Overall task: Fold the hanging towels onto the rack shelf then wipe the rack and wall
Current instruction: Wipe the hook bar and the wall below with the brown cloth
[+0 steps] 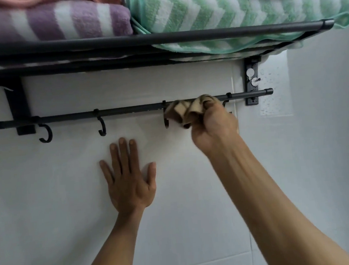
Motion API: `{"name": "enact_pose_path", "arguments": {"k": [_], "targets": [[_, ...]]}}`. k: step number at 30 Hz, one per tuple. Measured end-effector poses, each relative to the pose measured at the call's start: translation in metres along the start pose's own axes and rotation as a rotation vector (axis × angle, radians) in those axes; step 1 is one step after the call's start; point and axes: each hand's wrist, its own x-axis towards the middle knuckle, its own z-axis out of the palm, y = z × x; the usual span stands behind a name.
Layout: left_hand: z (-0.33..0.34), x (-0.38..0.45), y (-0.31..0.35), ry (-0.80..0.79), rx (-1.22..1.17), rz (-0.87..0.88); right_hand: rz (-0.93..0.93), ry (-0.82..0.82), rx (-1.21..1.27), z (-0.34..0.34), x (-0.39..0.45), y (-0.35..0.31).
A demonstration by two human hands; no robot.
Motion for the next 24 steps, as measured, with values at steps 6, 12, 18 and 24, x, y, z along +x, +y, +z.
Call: {"name": "enact_pose_path", "arguments": {"k": [6,12,18,24], "targets": [[0.001,0.0,0.004,0.015,-0.018,0.01,0.094,-0.026,0.013,-0.001,0.0,0.016],[0.001,0.001,-0.001,0.029,-0.002,0.007,0.085,-0.059,0.113,-0.001,0.005,0.009],[0.002,0.0,0.003,0.045,0.005,0.02,0.158,-0.1,0.115,-0.011,0.008,0.01],[0.002,0.001,0.0,0.058,0.027,0.011,0.12,-0.134,0.031,-0.008,0.013,0.007]]}}
